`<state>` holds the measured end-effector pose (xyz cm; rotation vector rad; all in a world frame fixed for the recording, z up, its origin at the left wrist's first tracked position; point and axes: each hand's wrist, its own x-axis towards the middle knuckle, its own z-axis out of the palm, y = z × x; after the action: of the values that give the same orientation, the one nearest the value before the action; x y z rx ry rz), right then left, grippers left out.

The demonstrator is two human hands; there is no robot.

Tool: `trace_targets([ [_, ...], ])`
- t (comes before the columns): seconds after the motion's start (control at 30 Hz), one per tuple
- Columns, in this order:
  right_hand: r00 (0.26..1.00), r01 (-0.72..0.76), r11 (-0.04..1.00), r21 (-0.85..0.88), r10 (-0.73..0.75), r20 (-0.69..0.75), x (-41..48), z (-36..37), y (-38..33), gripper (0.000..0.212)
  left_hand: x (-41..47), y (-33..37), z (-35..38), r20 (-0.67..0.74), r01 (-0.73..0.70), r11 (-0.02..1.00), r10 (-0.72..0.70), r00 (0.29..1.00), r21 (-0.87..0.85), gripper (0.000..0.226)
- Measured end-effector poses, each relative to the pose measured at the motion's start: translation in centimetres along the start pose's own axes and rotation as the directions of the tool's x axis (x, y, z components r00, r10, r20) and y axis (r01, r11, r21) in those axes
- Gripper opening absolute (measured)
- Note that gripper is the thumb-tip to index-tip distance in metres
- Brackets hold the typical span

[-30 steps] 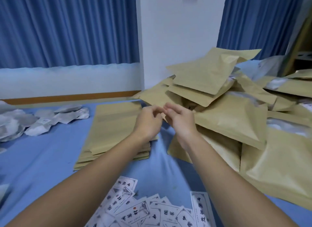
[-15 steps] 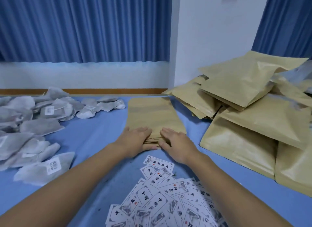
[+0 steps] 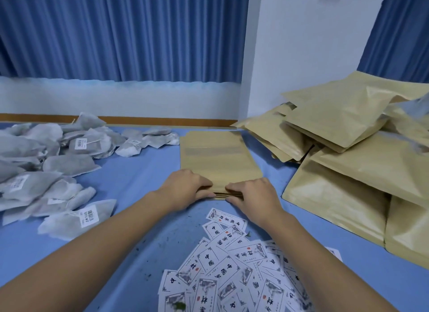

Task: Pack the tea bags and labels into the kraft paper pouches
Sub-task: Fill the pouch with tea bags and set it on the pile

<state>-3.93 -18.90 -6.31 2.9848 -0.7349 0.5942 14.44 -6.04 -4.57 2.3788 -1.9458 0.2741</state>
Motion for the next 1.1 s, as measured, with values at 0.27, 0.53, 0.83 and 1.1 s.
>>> trace_targets([
  [0.27,0.998,0.041,0.998,0.045,-0.039,-0.046,-1.1,-0.3,-0.4,0.026,-1.9,1.0,-0.1,-0.063,0.004,0.999,0.0,0.998,0.054,0.021],
  [0.53,0.997,0.071,0.973,0.221,-0.066,-0.03,-2.2,-0.4,-1.4,0.021,-6.3,2.7,1.0,-0.512,-0.163,0.959,0.022,0.859,-0.233,0.011],
  [0.83,0.997,-0.056,0.538,0.841,0.08,0.015,-3.2,-0.5,-2.8,0.009,-7.8,6.2,0.2,0.262,0.206,-0.172,-0.432,0.863,-0.963,0.065],
  [1.1,0.991,-0.109,0.389,0.915,-0.024,0.128,-3.8,-0.5,-3.4,0.028,-8.2,6.1,0.9,0.253,0.149,-0.311,-0.328,0.91,-0.939,0.042],
])
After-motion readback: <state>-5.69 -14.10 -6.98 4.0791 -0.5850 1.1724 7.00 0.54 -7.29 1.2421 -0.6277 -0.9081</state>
